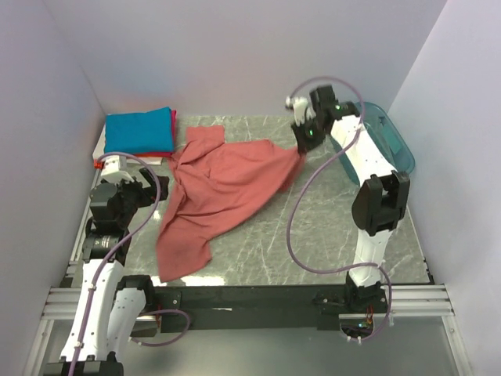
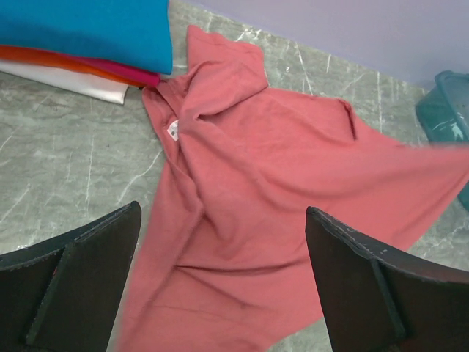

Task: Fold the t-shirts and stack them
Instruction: Flatten the tshirt out

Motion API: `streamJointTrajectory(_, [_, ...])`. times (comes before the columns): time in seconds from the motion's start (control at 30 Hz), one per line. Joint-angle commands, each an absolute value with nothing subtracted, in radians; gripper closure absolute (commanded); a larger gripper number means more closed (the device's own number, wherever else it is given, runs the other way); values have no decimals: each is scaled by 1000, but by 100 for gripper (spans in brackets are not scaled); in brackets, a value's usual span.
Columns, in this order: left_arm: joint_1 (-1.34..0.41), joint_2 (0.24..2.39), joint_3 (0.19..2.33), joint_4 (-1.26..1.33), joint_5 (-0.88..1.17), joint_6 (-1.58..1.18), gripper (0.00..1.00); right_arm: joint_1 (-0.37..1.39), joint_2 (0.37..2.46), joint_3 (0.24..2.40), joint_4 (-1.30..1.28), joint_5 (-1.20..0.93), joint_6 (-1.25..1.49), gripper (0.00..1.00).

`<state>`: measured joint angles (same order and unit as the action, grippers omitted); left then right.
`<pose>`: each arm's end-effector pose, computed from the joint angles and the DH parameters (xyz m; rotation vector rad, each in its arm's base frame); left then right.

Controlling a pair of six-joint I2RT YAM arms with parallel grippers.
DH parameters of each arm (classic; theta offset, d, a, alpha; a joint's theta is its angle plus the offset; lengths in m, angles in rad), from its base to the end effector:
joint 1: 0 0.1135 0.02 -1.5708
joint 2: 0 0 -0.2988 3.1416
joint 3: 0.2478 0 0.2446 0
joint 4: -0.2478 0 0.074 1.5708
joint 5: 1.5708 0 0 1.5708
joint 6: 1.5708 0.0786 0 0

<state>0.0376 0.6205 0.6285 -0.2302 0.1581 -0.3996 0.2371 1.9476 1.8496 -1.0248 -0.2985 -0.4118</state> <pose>0.1618 -0.0063 0.3157 -0.2798 1.7862 -0.4002 0.4188 0.1250 0.2934 -0.9310 2.4834 0.3444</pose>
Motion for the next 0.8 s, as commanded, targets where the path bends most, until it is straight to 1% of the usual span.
streamJointTrajectory(0.0, [35,627,644,-216,134,-370,1,270,2059,2024,-953,-217,-272,81])
streamJointTrajectory(0.03, [34,629,644,-221,127,-370,0,276,2097,2055,-913,-134,-255,69])
streamJointTrajectory(0.1, [34,624,643,-229,112,-368,1,284,2179,2144,-925,-100,-229,57])
streamJointTrajectory(0.13, [32,624,643,-235,109,-367,1,279,2186,2149,-928,-118,-224,53])
streamJointTrajectory(0.17, [29,624,644,-236,107,-367,0,273,2177,2134,-917,-138,-224,52])
streamJointTrajectory(0.2, [28,626,643,-236,106,-367,1,262,2131,2061,-902,-153,-242,48])
streamJointTrajectory(0.27, [25,626,641,-227,115,-367,0,252,2062,1950,-838,-199,-279,47])
streamJointTrajectory(0.3, [23,632,641,-218,121,-368,0,238,1981,1827,-810,-216,-307,43])
streamJointTrajectory(0.37, [25,643,646,-215,138,-368,0,219,1910,1720,-750,-256,-327,40])
streamJointTrajectory(0.4, [25,653,647,-216,141,-367,0,209,1876,1659,-750,-309,-342,40])
streamJointTrajectory(0.47, [23,660,650,-219,149,-368,0,181,1870,1623,-797,-362,-359,40])
streamJointTrajectory(0.5, [23,660,650,-219,152,-368,0,176,1879,1600,-814,-421,-388,40])
streamJointTrajectory(0.6, [25,652,644,-216,155,-370,1,182,1911,1546,-838,-480,-405,40])
streamJointTrajectory(0.77, [23,655,646,-221,153,-368,1,210,2011,1580,-769,-486,-256,40])
